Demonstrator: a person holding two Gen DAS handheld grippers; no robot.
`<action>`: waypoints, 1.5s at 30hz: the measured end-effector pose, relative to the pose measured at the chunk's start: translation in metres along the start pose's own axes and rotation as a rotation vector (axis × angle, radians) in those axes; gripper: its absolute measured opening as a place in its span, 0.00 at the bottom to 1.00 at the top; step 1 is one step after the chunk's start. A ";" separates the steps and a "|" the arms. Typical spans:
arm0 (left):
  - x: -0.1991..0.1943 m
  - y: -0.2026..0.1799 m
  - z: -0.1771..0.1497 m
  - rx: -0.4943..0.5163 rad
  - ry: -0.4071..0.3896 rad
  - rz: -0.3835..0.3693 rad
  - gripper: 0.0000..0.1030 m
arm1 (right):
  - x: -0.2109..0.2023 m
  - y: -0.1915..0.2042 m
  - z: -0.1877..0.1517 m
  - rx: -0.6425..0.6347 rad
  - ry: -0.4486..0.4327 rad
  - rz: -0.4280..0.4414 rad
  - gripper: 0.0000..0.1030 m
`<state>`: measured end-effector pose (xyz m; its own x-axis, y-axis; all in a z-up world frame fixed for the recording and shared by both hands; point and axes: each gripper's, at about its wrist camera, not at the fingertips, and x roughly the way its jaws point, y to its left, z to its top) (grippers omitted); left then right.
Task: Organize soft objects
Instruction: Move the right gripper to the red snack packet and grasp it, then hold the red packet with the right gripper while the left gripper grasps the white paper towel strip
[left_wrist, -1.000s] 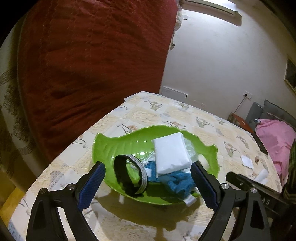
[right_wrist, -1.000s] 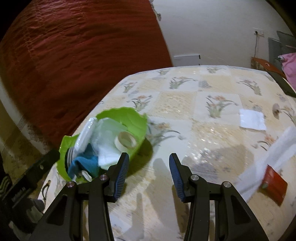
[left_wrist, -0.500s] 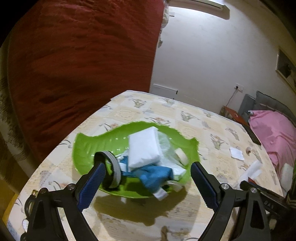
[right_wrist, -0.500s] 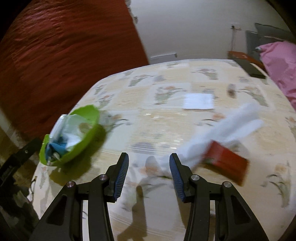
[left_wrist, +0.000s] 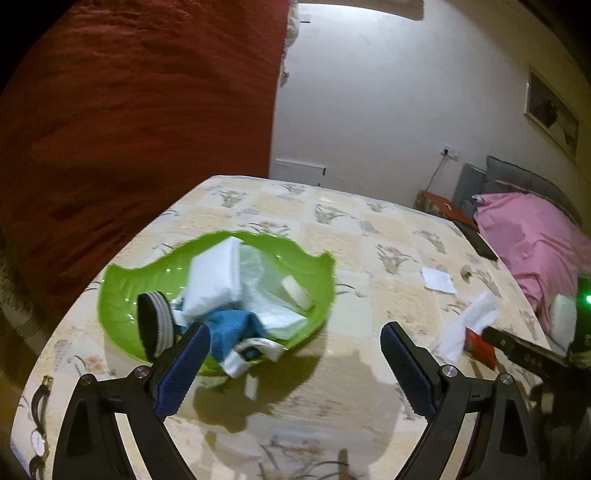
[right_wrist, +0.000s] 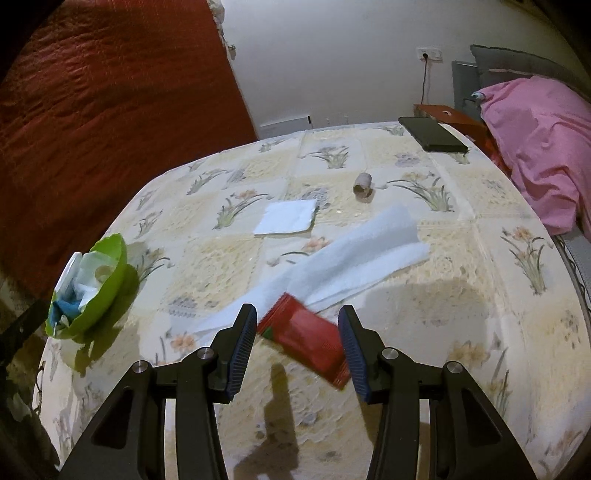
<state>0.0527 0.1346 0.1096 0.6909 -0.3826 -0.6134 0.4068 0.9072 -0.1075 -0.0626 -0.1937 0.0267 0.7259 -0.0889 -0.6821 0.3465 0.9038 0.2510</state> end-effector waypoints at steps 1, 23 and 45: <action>0.000 -0.002 -0.001 0.004 0.003 -0.003 0.93 | 0.000 -0.002 0.000 0.002 0.003 0.006 0.46; 0.010 -0.033 -0.010 0.050 0.052 -0.048 0.93 | 0.011 0.013 -0.018 -0.125 0.079 0.046 0.46; 0.026 -0.055 -0.016 0.088 0.096 -0.075 0.93 | -0.005 -0.014 -0.022 -0.047 0.036 -0.070 0.30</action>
<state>0.0388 0.0780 0.0874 0.5979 -0.4266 -0.6786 0.5094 0.8559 -0.0893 -0.0843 -0.1970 0.0116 0.6786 -0.1382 -0.7214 0.3669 0.9146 0.1699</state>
